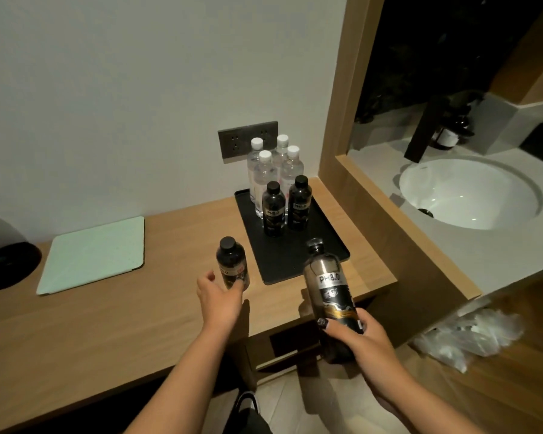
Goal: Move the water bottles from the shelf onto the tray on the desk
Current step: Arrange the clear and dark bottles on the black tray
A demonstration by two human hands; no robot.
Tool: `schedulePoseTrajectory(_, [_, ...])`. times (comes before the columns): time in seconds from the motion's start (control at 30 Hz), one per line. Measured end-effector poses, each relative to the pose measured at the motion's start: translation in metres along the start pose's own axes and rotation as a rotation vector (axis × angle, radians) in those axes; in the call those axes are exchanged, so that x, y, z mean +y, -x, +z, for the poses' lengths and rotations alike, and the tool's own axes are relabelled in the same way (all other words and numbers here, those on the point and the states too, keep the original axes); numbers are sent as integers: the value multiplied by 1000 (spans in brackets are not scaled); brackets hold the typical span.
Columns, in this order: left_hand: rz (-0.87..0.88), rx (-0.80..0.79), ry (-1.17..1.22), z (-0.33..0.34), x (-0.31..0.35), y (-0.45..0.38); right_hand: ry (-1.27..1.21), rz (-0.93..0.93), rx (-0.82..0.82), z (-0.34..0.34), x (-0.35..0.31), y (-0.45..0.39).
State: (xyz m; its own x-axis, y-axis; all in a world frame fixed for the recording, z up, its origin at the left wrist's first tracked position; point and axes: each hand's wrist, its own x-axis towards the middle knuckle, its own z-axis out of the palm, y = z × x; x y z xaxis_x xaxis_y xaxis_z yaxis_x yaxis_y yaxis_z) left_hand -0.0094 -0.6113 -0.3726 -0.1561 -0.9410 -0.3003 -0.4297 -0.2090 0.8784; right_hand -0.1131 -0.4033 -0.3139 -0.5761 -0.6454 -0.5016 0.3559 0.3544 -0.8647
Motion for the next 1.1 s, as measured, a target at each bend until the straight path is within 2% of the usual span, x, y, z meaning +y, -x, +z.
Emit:
schedulePoseTrajectory(0.1, [56, -32, -66, 3, 11, -25, -231, 42, -21, 1, -1, -5])
schedulePoseTrajectory(0.2, [1, -136, 9, 7, 18, -40, -390, 73, -59, 1, -6, -12])
schedulePoseTrajectory(0.3, [-83, -201, 73, 12, 13, -48, -432, 84, -106, 1, -15, -19])
schedulePoseTrajectory(0.47, [-36, -247, 61, 11, 2, -60, -469, 112, -189, 11, -21, -35])
schedulePoseTrajectory(0.53, [-77, -263, 149, 6, 5, -66, -481, 110, -201, 20, -28, -40])
schedulePoseTrajectory(0.7, [-292, -373, 456, -13, 14, -76, -477, 104, -82, 39, -41, -68])
schedulePoseTrajectory(0.83, [-331, -481, 537, -24, 20, -86, -416, 82, 95, 55, -51, -99])
schedulePoseTrajectory(0.97, [-485, -464, 710, -28, 24, -97, -209, 25, 242, 66, -59, -145])
schedulePoseTrajectory(1.1, [-612, -457, 787, -32, 24, -103, -101, -33, 391, 82, -59, -195])
